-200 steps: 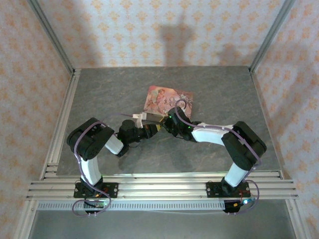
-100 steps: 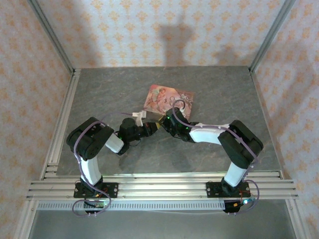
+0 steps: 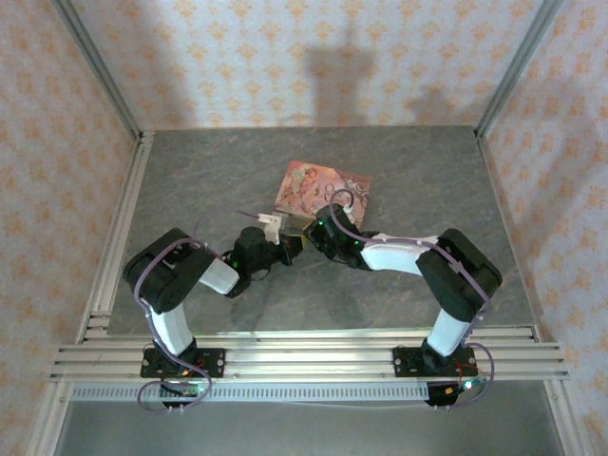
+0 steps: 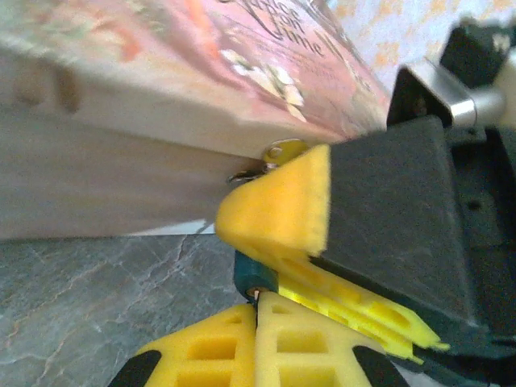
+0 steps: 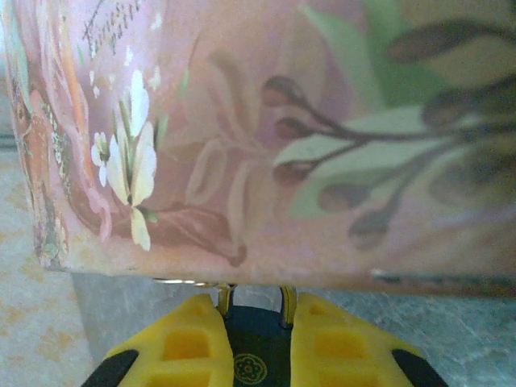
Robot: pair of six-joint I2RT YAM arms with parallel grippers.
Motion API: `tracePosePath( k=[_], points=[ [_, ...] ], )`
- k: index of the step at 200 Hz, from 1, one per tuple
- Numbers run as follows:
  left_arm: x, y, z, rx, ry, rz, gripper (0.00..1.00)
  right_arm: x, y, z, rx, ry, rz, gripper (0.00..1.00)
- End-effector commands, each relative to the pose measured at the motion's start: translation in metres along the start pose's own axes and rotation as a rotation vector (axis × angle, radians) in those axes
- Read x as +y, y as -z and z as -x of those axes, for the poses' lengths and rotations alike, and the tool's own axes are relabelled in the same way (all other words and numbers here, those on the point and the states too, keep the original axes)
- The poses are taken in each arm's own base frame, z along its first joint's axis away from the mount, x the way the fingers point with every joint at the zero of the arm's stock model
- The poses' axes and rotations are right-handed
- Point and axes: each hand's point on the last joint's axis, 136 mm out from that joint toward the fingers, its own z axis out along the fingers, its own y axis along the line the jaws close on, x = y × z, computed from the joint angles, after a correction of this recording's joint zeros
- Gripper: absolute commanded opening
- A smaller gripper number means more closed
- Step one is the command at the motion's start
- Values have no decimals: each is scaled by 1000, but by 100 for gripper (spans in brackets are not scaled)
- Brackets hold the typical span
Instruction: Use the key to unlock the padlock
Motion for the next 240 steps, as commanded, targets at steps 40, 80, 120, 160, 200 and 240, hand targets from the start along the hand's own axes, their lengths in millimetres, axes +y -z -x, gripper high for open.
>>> tracePosePath(
  k=[40, 80, 120, 160, 200, 240],
  points=[
    [-30, 0, -26, 95, -736, 175, 0, -11, 20, -56, 352, 12, -102, 0],
    [-34, -3, -35, 95, -726, 179, 0, -14, 24, -54, 358, 48, -127, 0],
    [-31, -1, -24, 7, -518, 136, 0, -14, 23, -49, 330, 60, -117, 9],
    [-20, 4, -14, -35, -406, 134, 0, -15, 27, -40, 290, 58, -115, 34],
    [-14, 4, -5, -72, -322, 123, 0, -13, 34, -33, 252, 50, -103, 48],
    [-12, 4, 0, -89, -294, 123, 0, -16, 46, -22, 192, 60, -121, 51]
  ],
)
